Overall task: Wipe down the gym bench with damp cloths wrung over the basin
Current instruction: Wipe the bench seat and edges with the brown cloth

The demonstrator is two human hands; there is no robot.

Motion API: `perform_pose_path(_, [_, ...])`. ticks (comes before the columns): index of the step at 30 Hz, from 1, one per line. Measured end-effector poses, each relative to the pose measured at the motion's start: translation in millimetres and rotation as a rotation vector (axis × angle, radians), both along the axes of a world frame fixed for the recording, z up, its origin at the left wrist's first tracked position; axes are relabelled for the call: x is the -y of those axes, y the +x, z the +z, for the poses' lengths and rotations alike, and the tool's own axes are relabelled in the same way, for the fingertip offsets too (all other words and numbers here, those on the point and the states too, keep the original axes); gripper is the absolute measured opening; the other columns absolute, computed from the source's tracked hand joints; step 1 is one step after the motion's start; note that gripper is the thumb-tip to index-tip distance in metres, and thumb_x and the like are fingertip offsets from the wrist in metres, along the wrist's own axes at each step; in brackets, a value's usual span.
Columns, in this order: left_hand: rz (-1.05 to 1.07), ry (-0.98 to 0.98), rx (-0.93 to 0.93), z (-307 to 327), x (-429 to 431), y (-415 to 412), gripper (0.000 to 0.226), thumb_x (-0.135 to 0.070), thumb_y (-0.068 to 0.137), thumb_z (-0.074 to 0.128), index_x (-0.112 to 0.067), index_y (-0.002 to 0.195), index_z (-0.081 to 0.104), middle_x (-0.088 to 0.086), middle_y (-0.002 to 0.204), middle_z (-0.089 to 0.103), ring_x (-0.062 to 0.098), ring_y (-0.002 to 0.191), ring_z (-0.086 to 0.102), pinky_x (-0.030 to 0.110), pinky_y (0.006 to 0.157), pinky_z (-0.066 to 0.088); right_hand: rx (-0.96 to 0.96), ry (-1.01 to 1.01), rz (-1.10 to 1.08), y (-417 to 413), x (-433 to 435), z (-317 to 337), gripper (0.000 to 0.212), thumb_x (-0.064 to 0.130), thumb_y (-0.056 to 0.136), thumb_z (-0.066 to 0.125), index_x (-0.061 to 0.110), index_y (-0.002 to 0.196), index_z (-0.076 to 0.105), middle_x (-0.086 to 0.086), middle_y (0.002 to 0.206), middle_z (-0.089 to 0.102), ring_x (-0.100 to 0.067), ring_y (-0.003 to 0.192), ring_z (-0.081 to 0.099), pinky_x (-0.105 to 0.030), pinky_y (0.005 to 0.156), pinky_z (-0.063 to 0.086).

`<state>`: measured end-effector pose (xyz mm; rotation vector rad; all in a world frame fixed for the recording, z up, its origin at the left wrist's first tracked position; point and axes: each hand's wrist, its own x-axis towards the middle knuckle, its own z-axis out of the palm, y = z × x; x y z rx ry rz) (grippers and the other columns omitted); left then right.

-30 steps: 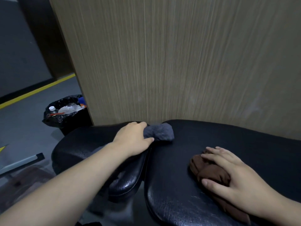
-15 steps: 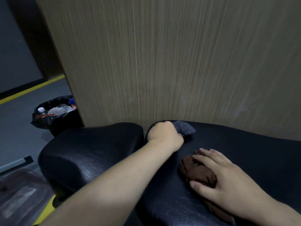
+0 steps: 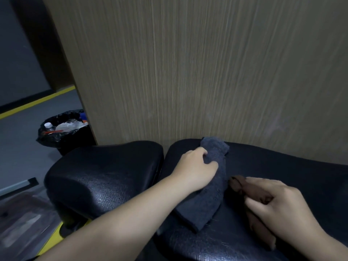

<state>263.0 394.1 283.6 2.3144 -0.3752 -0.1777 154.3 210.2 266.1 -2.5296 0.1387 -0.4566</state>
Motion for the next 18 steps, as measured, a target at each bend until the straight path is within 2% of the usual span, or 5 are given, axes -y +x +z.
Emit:
perform_pose_path(3, [-0.061, 0.16, 0.114, -5, -26, -6, 0.055, -0.052, 0.097, 0.046, -0.024, 0.145, 0.043, -0.001, 0.14, 0.046, 0.018, 0.129, 0.042, 0.03, 0.099, 0.038, -0.005, 0.179, -0.058, 1, 1, 8, 0.03, 0.01, 0.072, 0.079, 0.036, 0.087, 0.077, 0.029, 0.072, 0.07, 0.014, 0.08, 0.063, 0.001, 0.066, 0.041])
perform_pose_path(6, [-0.054, 0.361, 0.287, -7, -59, -3, 0.056, -0.055, 0.098, 0.04, -0.022, 0.143, 0.044, 0.0, 0.14, 0.045, 0.021, 0.131, 0.037, 0.042, 0.106, 0.038, 0.016, 0.411, -0.091, 4, 1, 17, 0.019, 0.011, 0.085, 0.07, 0.029, 0.082, 0.077, 0.018, 0.065, 0.071, 0.007, 0.058, 0.064, -0.011, 0.051, 0.046])
perform_pose_path(9, [-0.044, 0.462, 0.323, -11, -94, 1, 0.061, -0.062, 0.096, 0.036, -0.024, 0.144, 0.042, 0.0, 0.142, 0.045, 0.022, 0.132, 0.037, 0.042, 0.107, 0.036, 0.097, 0.566, -0.095, 10, -12, 34, 0.02, 0.008, 0.089, 0.064, 0.02, 0.076, 0.074, 0.008, 0.058, 0.07, 0.003, 0.043, 0.057, -0.01, 0.041, 0.041])
perform_pose_path(13, [0.01, 0.521, 0.349, -17, -136, 3, 0.061, -0.063, 0.096, 0.035, -0.026, 0.143, 0.044, 0.0, 0.139, 0.046, 0.022, 0.131, 0.038, 0.043, 0.108, 0.036, 0.177, 0.459, 0.037, 28, -44, 52, 0.024, 0.015, 0.085, 0.065, 0.015, 0.061, 0.066, 0.014, 0.048, 0.061, 0.002, 0.044, 0.051, -0.011, 0.042, 0.035])
perform_pose_path(18, [0.058, 0.53, 0.376, -17, -170, 2, 0.065, -0.065, 0.094, 0.034, -0.027, 0.147, 0.04, -0.002, 0.142, 0.044, 0.02, 0.134, 0.035, 0.045, 0.111, 0.032, 0.162, 0.243, 0.244, 50, -99, 60, 0.014, 0.018, 0.081, 0.069, 0.029, 0.083, 0.077, 0.022, 0.072, 0.071, 0.006, 0.071, 0.066, -0.013, 0.062, 0.049])
